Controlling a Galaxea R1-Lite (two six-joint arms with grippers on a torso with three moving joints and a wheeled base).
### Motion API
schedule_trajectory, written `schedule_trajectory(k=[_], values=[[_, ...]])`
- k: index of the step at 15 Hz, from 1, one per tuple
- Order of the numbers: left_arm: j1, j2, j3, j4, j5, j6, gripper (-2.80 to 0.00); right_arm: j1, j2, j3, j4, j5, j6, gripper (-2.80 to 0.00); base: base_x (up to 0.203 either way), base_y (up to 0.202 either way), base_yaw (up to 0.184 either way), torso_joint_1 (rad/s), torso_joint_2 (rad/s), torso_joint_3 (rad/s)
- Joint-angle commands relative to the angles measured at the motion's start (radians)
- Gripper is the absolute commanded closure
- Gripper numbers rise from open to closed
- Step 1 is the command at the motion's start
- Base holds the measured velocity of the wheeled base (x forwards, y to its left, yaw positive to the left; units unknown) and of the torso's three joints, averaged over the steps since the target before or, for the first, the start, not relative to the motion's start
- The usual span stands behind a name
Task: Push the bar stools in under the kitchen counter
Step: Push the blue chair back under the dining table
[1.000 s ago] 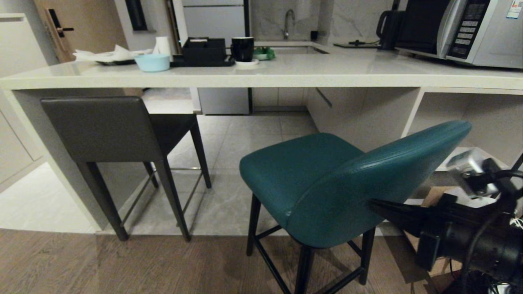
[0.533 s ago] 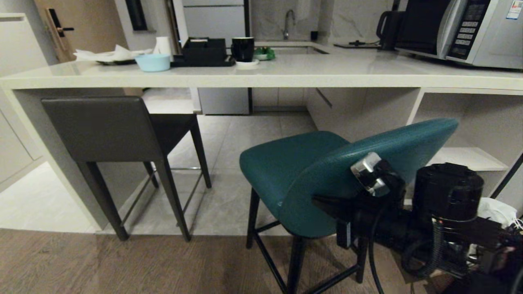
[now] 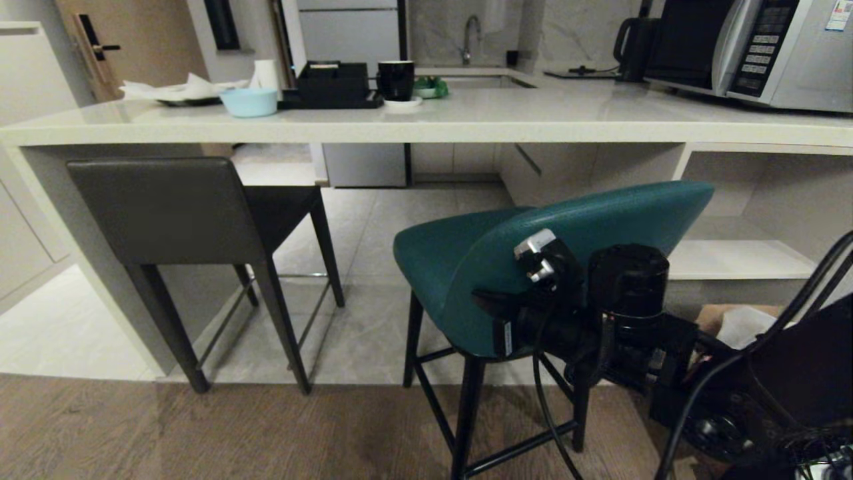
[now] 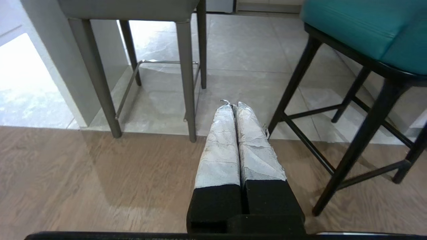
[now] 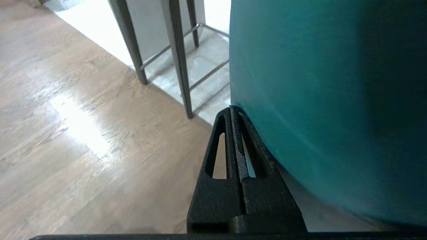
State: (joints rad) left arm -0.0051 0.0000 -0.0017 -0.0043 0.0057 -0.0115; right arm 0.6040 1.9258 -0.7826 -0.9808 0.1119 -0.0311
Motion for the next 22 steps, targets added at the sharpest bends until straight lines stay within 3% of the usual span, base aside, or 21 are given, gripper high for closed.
schedule_trajectory(k=[1,4,11,15,19,22], values=[[0.000,0.002,0.000,0.000,0.000,-0.001,0.00,0.003,0.114,-0.093,-0.006,-0.012,0.000,0.00,0.000,0.000,0.000,0.000,0.00,0.000],[0.000,0.000,0.000,0.000,0.000,-0.001,0.00,0.035,0.144,-0.114,-0.075,-0.072,0.007,0.00,0.000,0.000,0.000,0.000,0.00,0.000],[0.001,0.000,0.000,0.000,0.000,-0.001,0.00,0.040,-0.115,0.031,-0.053,-0.082,0.050,0.00,0.000,0.000,0.000,0.000,0.00,0.000],[0.004,0.000,0.000,0.000,0.000,0.001,0.00,0.040,-0.305,0.094,0.042,-0.081,0.073,0.00,0.000,0.000,0.000,0.000,0.00,0.000],[0.005,0.000,0.001,-0.003,-0.001,0.026,0.00,0.031,-0.598,0.166,0.230,-0.081,0.109,0.00,0.000,0.000,0.000,0.000,0.00,0.000],[0.005,0.000,0.002,-0.003,-0.001,0.004,0.00,-0.057,-0.805,0.243,0.310,-0.083,0.144,0.00,0.000,0.000,0.000,0.000,0.00,0.000]])
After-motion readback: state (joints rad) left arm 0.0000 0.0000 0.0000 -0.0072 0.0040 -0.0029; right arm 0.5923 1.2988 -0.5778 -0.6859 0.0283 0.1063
